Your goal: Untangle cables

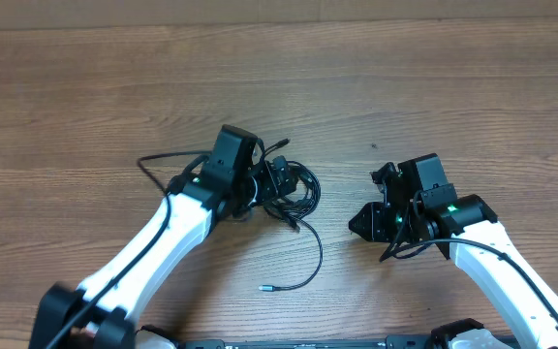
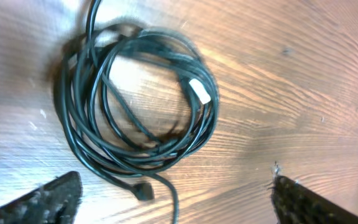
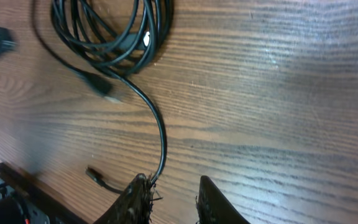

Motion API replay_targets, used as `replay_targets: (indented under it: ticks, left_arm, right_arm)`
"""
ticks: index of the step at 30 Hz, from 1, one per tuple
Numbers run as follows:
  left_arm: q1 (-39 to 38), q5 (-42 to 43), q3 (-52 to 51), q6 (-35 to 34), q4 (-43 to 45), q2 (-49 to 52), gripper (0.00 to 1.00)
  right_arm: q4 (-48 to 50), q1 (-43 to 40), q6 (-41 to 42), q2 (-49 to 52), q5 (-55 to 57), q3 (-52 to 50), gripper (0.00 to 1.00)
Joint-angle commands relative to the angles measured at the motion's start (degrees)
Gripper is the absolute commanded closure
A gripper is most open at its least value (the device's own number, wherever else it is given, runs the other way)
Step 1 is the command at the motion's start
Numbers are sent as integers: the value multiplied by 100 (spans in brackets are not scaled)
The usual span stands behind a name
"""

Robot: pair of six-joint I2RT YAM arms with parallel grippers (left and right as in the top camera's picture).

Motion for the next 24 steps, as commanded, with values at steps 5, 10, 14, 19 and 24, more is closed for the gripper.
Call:
replay_targets:
  ticks: [5,10,14,19,24]
  left_arm:
    - [-321,-1034,-28,2212,-168,-361,5]
    - [-330,-2074,-28,2037,-168,-57,5]
    - [-326,-2826,-28,1095,-116,323,9]
    - [-337,-2538,-28,732,498,938,9]
    - [-337,-2162,-28,638,822,1547,39]
  right_arm:
    - [157,-11,4,-4,26,-39,75]
    - [205,-11,7,-4,24,-39,73]
    - [103,-11,7,-4,24,-39,73]
    - [59,-11,7,-4,24,-39,73]
    - [15,-11,7,-4,-2,-39,73]
